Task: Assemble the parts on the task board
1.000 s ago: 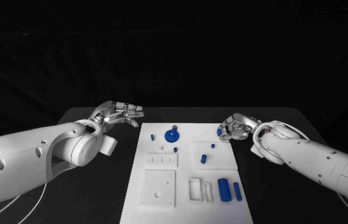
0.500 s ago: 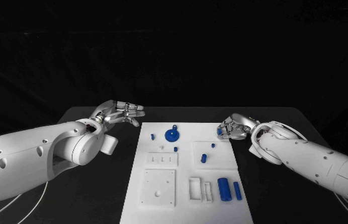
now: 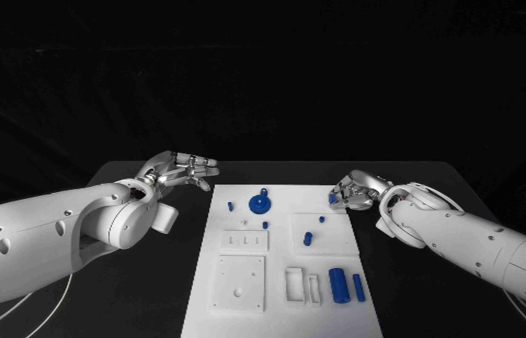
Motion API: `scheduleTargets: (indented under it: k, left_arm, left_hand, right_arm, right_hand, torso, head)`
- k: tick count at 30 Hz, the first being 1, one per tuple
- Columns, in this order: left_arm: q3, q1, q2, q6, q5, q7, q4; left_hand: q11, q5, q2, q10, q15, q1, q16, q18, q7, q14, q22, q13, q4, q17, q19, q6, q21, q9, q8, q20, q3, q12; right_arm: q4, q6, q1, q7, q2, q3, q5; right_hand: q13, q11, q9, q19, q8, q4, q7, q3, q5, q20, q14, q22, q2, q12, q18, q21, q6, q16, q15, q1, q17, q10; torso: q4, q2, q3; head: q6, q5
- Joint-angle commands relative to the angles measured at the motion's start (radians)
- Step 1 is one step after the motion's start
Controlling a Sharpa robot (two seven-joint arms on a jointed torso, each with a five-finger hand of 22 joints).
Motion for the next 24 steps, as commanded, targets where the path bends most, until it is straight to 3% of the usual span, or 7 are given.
scheduleTargets:
  k: [1, 8, 12, 16, 20, 21, 24]
  left_arm:
    - [0.001, 0.001, 0.001, 0.016, -0.007, 0.003, 0.001]
    - [0.001, 0.001, 0.005, 0.027, -0.028, -0.018, -0.003]
    - [0.002, 0.001, 0.009, 0.044, -0.053, -0.064, -0.005]
    - [0.006, 0.004, 0.018, 0.080, -0.093, -0.135, -0.008]
    - [0.008, 0.018, 0.042, 0.131, -0.147, -0.213, -0.026]
    - [0.008, 0.021, 0.049, 0.139, -0.160, -0.232, -0.030]
    - [0.009, 0.029, 0.068, 0.150, -0.184, -0.277, -0.038]
  left_hand:
    - [-0.005, 0.005, 0.006, 0.011, 0.000, 0.001, -0.003, -0.001, -0.002, -0.001, 0.000, 0.001, 0.000, 0.000, -0.004, 0.001, 0.007, 0.001, 0.001, 0.003, 0.003, -0.002]
    - [-0.021, 0.004, 0.014, 0.059, -0.006, -0.005, 0.001, -0.005, -0.016, -0.001, 0.000, 0.002, 0.004, 0.002, -0.005, 0.038, 0.008, 0.002, 0.004, 0.000, 0.006, 0.000]
    - [-0.044, 0.001, 0.018, 0.126, -0.017, -0.025, 0.015, -0.013, -0.030, 0.013, -0.003, 0.004, 0.015, 0.009, 0.008, 0.069, 0.007, 0.003, 0.002, -0.009, 0.000, 0.003]
    - [-0.075, -0.006, 0.009, 0.219, -0.043, -0.075, 0.088, -0.021, -0.047, 0.070, 0.000, 0.006, 0.053, 0.046, 0.059, 0.087, 0.023, 0.002, -0.001, -0.033, -0.029, 0.003]
    - [-0.104, -0.025, 0.001, 0.317, -0.077, -0.114, 0.219, -0.034, -0.063, 0.104, 0.024, 0.018, 0.106, 0.129, 0.118, 0.100, 0.072, 0.005, -0.002, -0.072, -0.074, 0.018]
    - [-0.109, -0.028, 0.009, 0.325, -0.081, -0.128, 0.259, -0.037, -0.064, 0.101, 0.035, 0.031, 0.133, 0.156, 0.122, 0.100, 0.087, 0.005, -0.001, -0.079, -0.091, 0.052]
    - [-0.117, -0.033, 0.005, 0.326, -0.094, -0.140, 0.322, -0.034, -0.066, 0.123, 0.057, 0.060, 0.161, 0.193, 0.152, 0.099, 0.119, 0.005, -0.001, -0.092, -0.113, 0.123]
  right_arm:
    - [0.005, -0.058, -0.001, 0.000, 0.002, 0.000, 0.005]
    - [0.030, -0.093, -0.001, -0.019, 0.001, 0.000, 0.018]
    - [0.072, -0.086, 0.010, -0.049, -0.004, 0.000, 0.008]
    - [0.123, -0.060, 0.030, -0.102, -0.003, 0.001, -0.023]
    - [0.175, -0.031, 0.047, -0.156, 0.008, 0.001, -0.057]
    - [0.190, -0.025, 0.050, -0.170, 0.011, 0.001, -0.067]
    - [0.229, -0.010, 0.057, -0.204, 0.023, 0.001, -0.092]
  right_hand:
    - [0.002, -0.008, 0.008, 0.032, 0.005, -0.004, -0.020, 0.007, -0.004, -0.009, 0.000, 0.121, 0.023, 0.004, -0.002, 0.006, 0.053, 0.005, -0.006, 0.002, 0.002, 0.005]
    - [0.009, -0.010, 0.007, 0.033, 0.005, -0.019, -0.022, 0.004, 0.007, -0.011, 0.002, 0.122, 0.023, 0.004, -0.003, 0.012, 0.059, 0.012, -0.007, -0.009, 0.014, 0.011]
    - [0.011, -0.011, 0.007, 0.033, 0.005, -0.019, -0.024, -0.007, 0.006, -0.011, 0.002, 0.121, 0.023, 0.003, -0.002, 0.011, 0.062, 0.012, -0.007, -0.012, 0.017, 0.012]
    - [0.012, -0.012, 0.007, 0.033, 0.005, -0.015, -0.026, -0.016, 0.001, -0.011, 0.002, 0.121, 0.021, 0.002, -0.002, 0.012, 0.063, 0.012, -0.008, -0.014, 0.018, 0.012]
    - [0.013, -0.012, 0.006, 0.033, 0.004, -0.013, -0.026, -0.017, 0.001, -0.011, 0.003, 0.121, 0.019, 0.002, -0.002, 0.011, 0.062, 0.012, -0.008, -0.013, 0.019, 0.012]
    - [0.014, -0.013, 0.006, 0.033, 0.005, -0.009, -0.027, -0.018, 0.001, -0.012, 0.003, 0.121, 0.017, 0.001, -0.002, 0.010, 0.063, 0.012, -0.008, -0.013, 0.020, 0.012]
    - [0.015, -0.012, 0.006, 0.034, 0.004, -0.004, -0.027, -0.016, 0.000, -0.012, 0.003, 0.121, 0.013, 0.001, -0.002, 0.009, 0.063, 0.011, -0.008, -0.010, 0.021, 0.012]
  torso:
    - [-0.0004, 0.000, 0.0005]
    - [-0.0044, -0.001, 0.0000]
    - [-0.0112, -0.004, -0.0004]
    - [-0.0181, -0.011, -0.0001]
    - [-0.0227, -0.017, -0.0007]
    - [-0.0235, -0.019, -0.0011]
    - [-0.0252, -0.022, -0.0010]
  head:
    - [0.000, 0.000]
    - [0.003, 0.005]
    - [0.010, 0.010]
    - [0.013, 0.019]
    - [0.010, 0.029]
    - [0.010, 0.031]
    - [0.005, 0.036]
